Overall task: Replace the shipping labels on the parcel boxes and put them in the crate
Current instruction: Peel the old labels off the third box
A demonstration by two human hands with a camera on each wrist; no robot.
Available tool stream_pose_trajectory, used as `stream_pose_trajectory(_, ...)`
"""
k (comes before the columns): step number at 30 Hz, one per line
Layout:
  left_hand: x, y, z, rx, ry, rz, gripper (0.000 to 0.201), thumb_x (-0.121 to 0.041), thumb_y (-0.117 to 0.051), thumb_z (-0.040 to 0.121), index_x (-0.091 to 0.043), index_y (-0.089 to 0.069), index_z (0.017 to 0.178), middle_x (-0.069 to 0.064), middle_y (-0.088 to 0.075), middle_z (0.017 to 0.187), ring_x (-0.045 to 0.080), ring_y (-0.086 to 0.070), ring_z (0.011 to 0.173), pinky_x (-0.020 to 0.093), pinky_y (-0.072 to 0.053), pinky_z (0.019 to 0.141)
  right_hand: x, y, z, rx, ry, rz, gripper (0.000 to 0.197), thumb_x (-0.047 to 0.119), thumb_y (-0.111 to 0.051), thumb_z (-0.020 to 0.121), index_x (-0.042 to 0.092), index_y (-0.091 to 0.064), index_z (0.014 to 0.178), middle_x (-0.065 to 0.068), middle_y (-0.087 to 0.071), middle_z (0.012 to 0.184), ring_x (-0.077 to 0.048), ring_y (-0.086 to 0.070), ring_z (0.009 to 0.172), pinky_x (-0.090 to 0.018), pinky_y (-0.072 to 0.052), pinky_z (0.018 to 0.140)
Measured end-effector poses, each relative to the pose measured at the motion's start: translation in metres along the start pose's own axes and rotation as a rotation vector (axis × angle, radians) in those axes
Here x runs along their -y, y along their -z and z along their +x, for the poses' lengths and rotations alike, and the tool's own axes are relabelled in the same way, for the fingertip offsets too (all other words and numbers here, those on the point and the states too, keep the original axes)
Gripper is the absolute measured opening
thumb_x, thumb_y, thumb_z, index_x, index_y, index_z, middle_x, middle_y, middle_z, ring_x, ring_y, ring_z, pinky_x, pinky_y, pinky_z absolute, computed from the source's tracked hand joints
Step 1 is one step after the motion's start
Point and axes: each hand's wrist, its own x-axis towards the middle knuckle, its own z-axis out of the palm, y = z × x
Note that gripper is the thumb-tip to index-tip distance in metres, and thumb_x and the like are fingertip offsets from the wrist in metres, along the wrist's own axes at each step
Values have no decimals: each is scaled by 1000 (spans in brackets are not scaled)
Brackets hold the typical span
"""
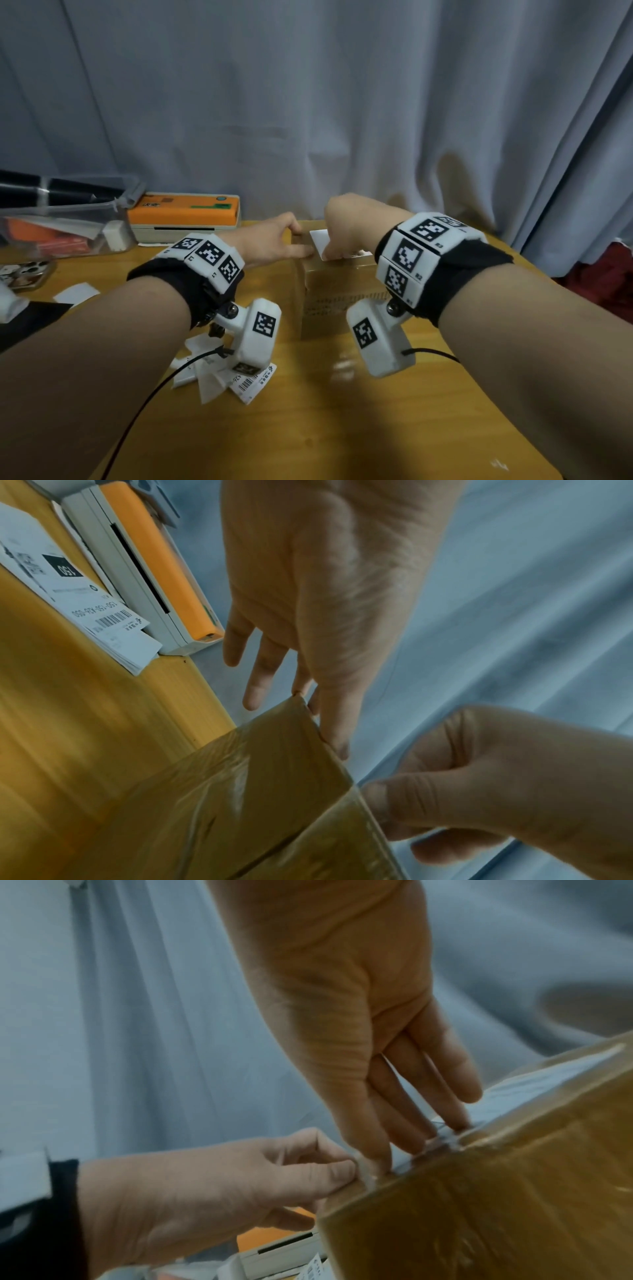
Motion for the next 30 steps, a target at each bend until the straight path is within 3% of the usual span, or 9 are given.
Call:
stream_pose_trajectory(4, 3, 0, 3, 2, 3, -7, 41, -47, -65, 82, -21, -49, 110, 1, -50, 130, 20, -50, 114, 34, -41, 93, 10, 7, 3, 95, 21, -110, 34, 29, -71, 82, 13, -50, 60, -1, -55, 62, -22, -59, 67, -31, -51, 70)
stream_pose_trajectory(6, 5, -1, 4, -4, -7, -12, 42, -48, -66, 80, -22, -50, 108, 0, -50, 130, 20, -51, 111, 38, -43, 96, 10, 8, 5, 98, 43, -131, 36, 29, -70, 82, 13, -49, 58, 0, -54, 60, -19, -56, 61, -31, -51, 70)
stream_pose_trajectory(11, 5, -2, 2, -31, -38, 27, 37, -49, -67, 79, -22, -50, 97, 0, -48, 112, 17, -52, 88, 30, -41, 72, 5, 6, 4, 155, 104, -130, 35, 34, -68, 82, 14, -59, 55, 1, -62, 59, -16, -58, 58, -24, -44, 54)
stream_pose_trajectory(14, 3, -1, 2, -35, -42, 49, 36, -48, -68, 78, -20, -50, 93, -1, -46, 107, 14, -49, 84, 26, -36, 65, 3, 3, 1, 94, 140, -106, 34, 31, -70, 80, 15, -56, 53, 0, -59, 55, -18, -57, 54, -23, -41, 50)
stream_pose_trajectory(18, 0, 1, 2, -22, -28, 58, 37, -47, -70, 76, -20, -53, 94, 1, -48, 113, 19, -54, 98, 36, -45, 89, 5, -4, -4, -27, 122, -70, 34, 25, -67, 80, 18, -39, 62, 1, -46, 64, -17, -46, 55, -29, -41, 54)
stream_pose_trajectory(21, -5, 2, -1, -5, 1, 67, 38, -49, -70, 76, -21, -51, 92, -1, -48, 112, 18, -60, 81, 36, -48, 83, 8, -7, -10, -62, 109, -59, 25, 21, -63, 83, 13, -40, 75, 1, -40, 67, -19, -43, 58, -28, -38, 53)
stream_pose_trajectory(24, -10, 3, -3, -1, 26, 111, 42, -49, -69, 77, -19, -50, 99, 1, -48, 113, 20, -63, 79, 35, -47, 78, 10, -8, -12, -97, 94, -32, 19, 18, -60, 84, 13, -42, 83, -1, -36, 68, -25, -44, 71, -30, -38, 66)
stream_pose_trajectory(27, -12, 3, -6, -2, 42, 90, 47, -47, -67, 80, -15, -50, 109, 1, -48, 116, 22, -65, 85, 34, -48, 80, -5, -9, -8, -112, 47, 70, 8, 12, -62, 79, 5, -63, 82, -2, -58, 67, -25, -59, 72, -30, -45, 63)
stream_pose_trajectory(30, -11, 1, -9, -11, 59, 60, 48, -48, -67, 80, -16, -49, 112, 1, -46, 116, 22, -64, 86, 35, -49, 82, -26, -14, -13, -103, 26, 232, 15, 22, -66, 78, 23, -76, 90, 1, -73, 88, -17, -65, 82, -26, -49, 72)
